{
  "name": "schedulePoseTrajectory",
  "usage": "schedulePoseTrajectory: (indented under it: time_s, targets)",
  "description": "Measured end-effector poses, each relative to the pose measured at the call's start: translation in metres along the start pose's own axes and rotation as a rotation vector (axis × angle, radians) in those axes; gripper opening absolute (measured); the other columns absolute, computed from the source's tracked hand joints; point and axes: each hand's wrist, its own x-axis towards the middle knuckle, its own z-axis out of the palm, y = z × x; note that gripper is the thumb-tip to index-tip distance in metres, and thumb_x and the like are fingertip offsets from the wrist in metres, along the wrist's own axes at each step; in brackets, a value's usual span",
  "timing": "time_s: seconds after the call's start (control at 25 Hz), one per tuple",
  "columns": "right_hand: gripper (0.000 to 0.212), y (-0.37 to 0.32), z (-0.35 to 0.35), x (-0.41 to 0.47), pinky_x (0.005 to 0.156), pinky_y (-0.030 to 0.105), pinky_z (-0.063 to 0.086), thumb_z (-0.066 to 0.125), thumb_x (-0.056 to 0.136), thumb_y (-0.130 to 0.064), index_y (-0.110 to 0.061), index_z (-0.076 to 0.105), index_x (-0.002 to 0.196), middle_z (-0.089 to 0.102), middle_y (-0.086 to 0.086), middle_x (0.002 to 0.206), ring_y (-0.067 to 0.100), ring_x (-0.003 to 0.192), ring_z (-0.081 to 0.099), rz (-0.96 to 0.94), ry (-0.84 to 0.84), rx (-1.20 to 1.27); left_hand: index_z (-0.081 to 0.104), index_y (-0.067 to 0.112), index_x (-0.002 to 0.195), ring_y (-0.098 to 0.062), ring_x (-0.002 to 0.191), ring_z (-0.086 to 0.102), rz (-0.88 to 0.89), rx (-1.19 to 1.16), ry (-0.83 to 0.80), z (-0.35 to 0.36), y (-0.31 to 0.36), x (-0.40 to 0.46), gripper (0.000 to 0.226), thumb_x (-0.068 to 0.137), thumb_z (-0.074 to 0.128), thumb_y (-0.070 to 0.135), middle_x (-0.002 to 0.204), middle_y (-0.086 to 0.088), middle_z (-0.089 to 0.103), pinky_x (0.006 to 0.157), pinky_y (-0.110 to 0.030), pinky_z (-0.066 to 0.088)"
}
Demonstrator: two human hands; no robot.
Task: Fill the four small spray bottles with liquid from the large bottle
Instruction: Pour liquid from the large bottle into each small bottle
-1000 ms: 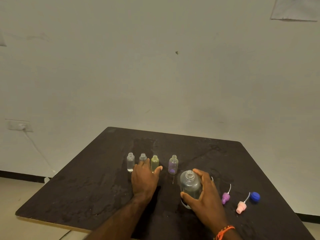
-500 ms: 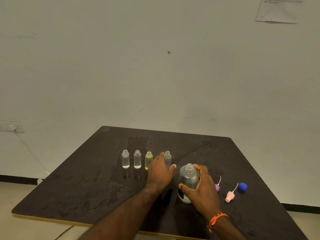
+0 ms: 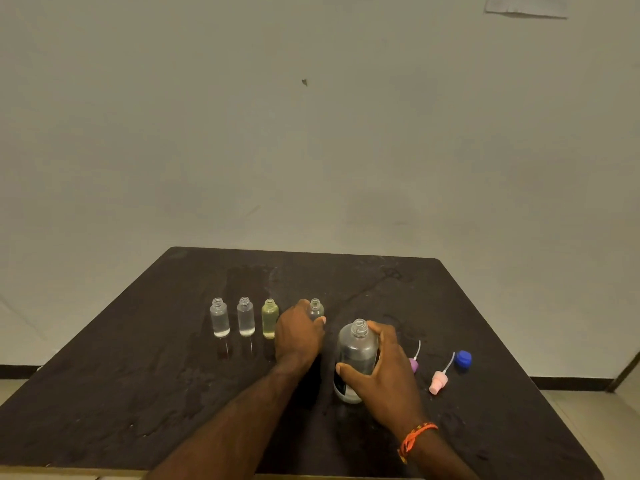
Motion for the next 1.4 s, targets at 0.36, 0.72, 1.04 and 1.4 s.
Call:
schedulePoseTrajectory:
  time_s: [0.36,0.72,1.04,1.4]
  targets:
    - [0.079,-0.02,-0.003,-0.009,0.101,0.041,0.049,0.085,0.061,-0.042,-0.042,0.042,0.127,0.058,-0.01,0.124,0.014,0.116,0.055,0.033,0.003,-0.055,0.074,0.022,0.096,-0.013,0.081,0.07,0.065,0.114,-0.118,-0.062,-0.026,-0.057,0.024,0.083,0.072,0.042,0.085,0.007,0.073,0.081,-0.035,0.061]
    - [0.083,-0.047,0.004,-0.022,0.101,0.04,0.049,0.088,0.066,-0.032,-0.038,0.041,0.134,0.052,-0.009,0.121,0.02,0.119,0.05,-0.008,-0.053,-0.137,0.075,0.019,0.082,-0.008,0.071,0.069,0.041,0.164,-0.24,-0.117,-0.039,-0.076,0.024,0.069,0.085,0.037,0.076,0.007,0.072,0.07,-0.027,0.06]
    - [0.083,-0.055,-0.007,-0.018,0.108,0.024,0.034,0.082,0.08,-0.034,-0.032,0.037,0.15,0.048,-0.013,0.146,0.0,0.128,0.042,-0.074,-0.093,-0.107,0.075,0.032,0.114,0.008,0.09,0.07,0.121,-0.164,-0.244,-0.093,-0.058,-0.088,0.03,0.085,0.083,0.03,0.097,0.021,0.077,0.088,-0.022,0.059]
    - [0.084,-0.066,-0.022,-0.006,0.108,0.043,0.045,0.08,0.074,-0.038,-0.043,0.039,0.147,0.054,-0.007,0.141,0.014,0.122,0.052,-0.131,-0.246,-0.507,0.071,0.027,0.091,-0.004,0.074,0.066,0.243,0.069,-0.254,-0.105,-0.05,-0.072,0.018,0.079,0.078,0.039,0.078,0.013,0.069,0.07,-0.019,0.05]
